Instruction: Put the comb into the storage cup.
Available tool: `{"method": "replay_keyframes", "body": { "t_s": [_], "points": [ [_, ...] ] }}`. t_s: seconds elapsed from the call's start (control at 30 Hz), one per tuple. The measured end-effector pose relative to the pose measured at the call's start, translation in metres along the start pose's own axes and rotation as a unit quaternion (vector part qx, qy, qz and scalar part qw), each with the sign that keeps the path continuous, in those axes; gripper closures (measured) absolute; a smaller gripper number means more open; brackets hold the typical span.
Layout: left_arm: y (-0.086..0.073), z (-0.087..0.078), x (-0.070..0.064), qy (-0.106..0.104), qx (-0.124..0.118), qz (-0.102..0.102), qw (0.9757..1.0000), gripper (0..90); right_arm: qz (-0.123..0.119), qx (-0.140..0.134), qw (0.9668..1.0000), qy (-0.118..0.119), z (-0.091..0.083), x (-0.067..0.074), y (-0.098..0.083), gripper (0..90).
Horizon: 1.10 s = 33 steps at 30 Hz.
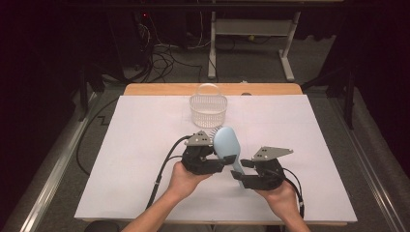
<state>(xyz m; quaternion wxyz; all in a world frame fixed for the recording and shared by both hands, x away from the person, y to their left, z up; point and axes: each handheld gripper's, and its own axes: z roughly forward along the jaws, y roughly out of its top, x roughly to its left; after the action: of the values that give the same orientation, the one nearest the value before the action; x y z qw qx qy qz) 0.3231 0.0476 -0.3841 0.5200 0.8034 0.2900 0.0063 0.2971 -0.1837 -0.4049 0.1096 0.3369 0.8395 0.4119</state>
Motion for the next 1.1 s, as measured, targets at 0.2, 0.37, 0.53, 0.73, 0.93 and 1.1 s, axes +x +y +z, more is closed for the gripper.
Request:
{"method": "replay_keyframes", "body": {
  "t_s": [0.2, 0.37, 0.53, 0.73, 0.93, 1.1],
  "points": [
    [0.003, -0.003, 0.004, 0.004, -0.006, 0.001, 1.0000, 52.6, 0.014, -0.013, 0.9998, -0.002, -0.005, -0.006, -0.004, 42.8],
    [0.006, -0.004, 0.006, 0.011, -0.007, 0.001, 0.9999, 52.6, 0.014, -0.026, 0.9995, -0.009, -0.010, -0.009, -0.006, 38.9],
    [0.009, -0.007, 0.008, 0.016, -0.011, 0.001, 0.9998, 52.6, 0.009, -0.041, 0.9989, -0.022, -0.013, -0.013, -0.009, 34.8],
    [0.012, -0.011, 0.012, 0.023, -0.012, -0.003, 0.9997, 52.7, 0.015, -0.053, 0.9979, -0.034, -0.019, -0.020, -0.014, 33.1],
    [0.016, -0.015, 0.014, 0.030, -0.014, -0.003, 0.9995, 52.6, 0.021, -0.060, 0.9969, -0.047, -0.026, -0.026, -0.020, 31.4],
    [0.020, -0.020, 0.014, 0.039, -0.016, 0.004, 0.9991, 52.6, 0.027, -0.062, 0.9963, -0.053, -0.030, -0.034, -0.030, 30.5]
  ]
}}
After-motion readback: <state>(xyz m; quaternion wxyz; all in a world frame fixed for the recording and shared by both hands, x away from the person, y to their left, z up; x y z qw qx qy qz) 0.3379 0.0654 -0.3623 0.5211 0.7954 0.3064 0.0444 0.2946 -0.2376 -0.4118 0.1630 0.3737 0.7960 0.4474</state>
